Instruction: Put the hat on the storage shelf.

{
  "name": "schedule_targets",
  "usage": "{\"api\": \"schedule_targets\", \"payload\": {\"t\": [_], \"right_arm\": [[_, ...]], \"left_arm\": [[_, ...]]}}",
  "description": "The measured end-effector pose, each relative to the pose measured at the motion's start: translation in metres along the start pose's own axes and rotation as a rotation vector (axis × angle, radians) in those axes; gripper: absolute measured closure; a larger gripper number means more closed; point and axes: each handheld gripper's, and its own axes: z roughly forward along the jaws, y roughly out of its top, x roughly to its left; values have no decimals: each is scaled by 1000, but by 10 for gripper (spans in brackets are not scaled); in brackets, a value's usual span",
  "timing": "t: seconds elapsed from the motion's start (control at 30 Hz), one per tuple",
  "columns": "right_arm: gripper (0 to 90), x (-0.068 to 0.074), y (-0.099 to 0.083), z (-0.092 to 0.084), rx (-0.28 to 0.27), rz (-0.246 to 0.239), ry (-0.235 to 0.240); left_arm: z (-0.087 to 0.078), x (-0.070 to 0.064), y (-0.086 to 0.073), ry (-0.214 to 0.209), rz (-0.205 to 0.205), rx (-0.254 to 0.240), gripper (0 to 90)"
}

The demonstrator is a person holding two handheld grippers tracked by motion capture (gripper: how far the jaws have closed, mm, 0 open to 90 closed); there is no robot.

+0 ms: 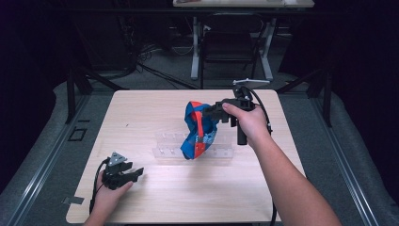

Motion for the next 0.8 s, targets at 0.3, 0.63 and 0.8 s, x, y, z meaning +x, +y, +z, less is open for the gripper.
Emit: {"api": "schedule_targets", "payload": {"t": [0.3, 0.63, 0.8], "right_arm": [[467, 9, -4, -7, -32, -135, -138], [447, 13, -14, -15, -62, -239, -258], [428, 5, -23, -20, -63, -270, -350]], "left_arm": [[1, -1, 0, 1, 0, -5, 431], [0, 0, 0, 4, 0, -7, 431], [1, 0, 0, 3, -1, -7, 431]]}}
